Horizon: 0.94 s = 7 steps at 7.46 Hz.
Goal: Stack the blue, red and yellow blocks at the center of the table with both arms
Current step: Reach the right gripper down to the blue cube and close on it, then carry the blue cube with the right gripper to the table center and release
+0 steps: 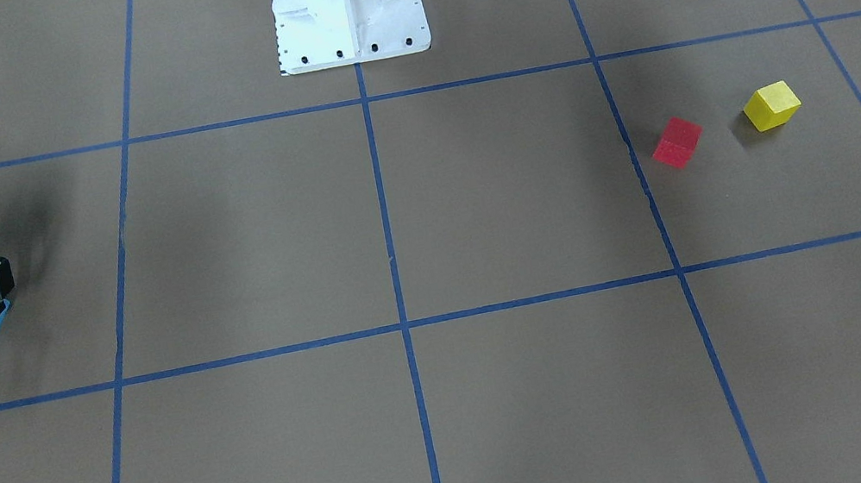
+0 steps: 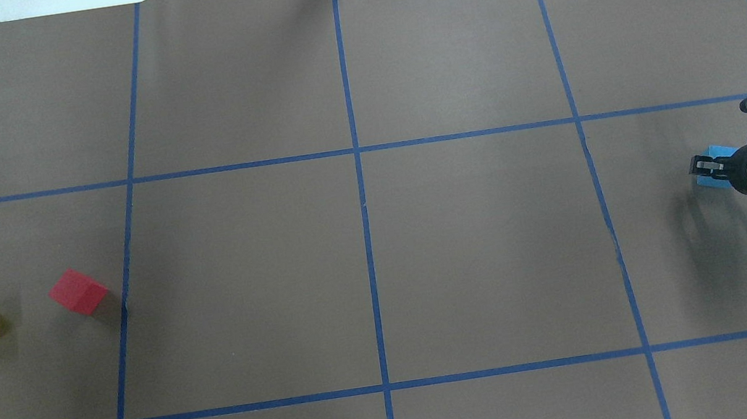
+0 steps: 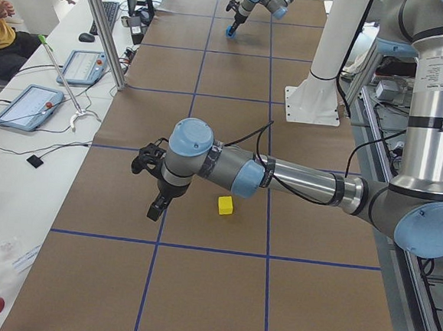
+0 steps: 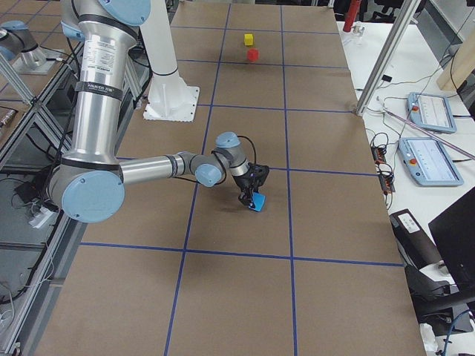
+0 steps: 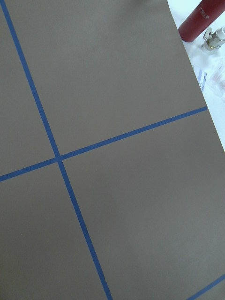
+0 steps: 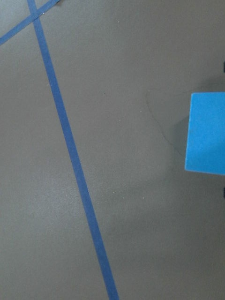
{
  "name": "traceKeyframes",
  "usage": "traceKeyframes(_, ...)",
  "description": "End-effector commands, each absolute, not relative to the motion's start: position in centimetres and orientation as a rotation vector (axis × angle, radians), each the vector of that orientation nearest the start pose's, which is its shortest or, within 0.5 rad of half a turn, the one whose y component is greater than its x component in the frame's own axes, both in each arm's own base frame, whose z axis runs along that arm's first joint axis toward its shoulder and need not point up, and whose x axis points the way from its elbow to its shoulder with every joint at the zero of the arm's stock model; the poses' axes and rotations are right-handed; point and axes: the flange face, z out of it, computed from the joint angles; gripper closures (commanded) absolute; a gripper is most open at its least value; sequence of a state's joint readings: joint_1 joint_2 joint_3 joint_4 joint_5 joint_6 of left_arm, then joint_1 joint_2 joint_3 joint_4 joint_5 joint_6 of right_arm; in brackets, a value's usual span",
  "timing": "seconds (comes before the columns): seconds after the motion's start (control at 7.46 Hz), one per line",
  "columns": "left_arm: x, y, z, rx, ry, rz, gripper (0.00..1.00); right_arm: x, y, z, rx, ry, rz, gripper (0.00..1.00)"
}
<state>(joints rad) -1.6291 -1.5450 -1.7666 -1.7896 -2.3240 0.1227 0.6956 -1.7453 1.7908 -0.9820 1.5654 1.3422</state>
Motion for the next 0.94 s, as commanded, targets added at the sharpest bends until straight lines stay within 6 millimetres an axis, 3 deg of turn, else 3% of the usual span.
traceKeyframes(0.0,-9.4,-49.1,55.3,0.433,0.708,0.206,0.00,-28.4,-41.0,54.9,0.370,-0.605,0.300,1.00)
traceKeyframes(0.13,-9.4,-49.1,55.3,0.433,0.708,0.206,0.00,-30.4,-42.6,51.5,0.434,-0.649,0.232,1.00)
traceKeyframes(0.27,-9.4,-49.1,55.4,0.430,0.709,0.205,0.00,-34.3,-43.8,46.3,0.485,-0.730,0.187,1.00)
traceKeyframes(0.54,-9.4,-49.1,55.5,0.428,0.709,0.202,0.00,-44.3,-43.1,36.1,0.545,-0.884,0.096,1.00)
traceKeyframes(0.67,-9.4,-49.1,55.6,0.426,0.710,0.200,0.00,-49.3,-42.6,31.3,0.564,-0.863,0.081,1.00)
traceKeyframes(0.8,-9.4,-49.1,55.6,0.424,0.710,0.200,0.00,-53.0,-43.2,25.9,0.537,-0.822,0.077,1.00)
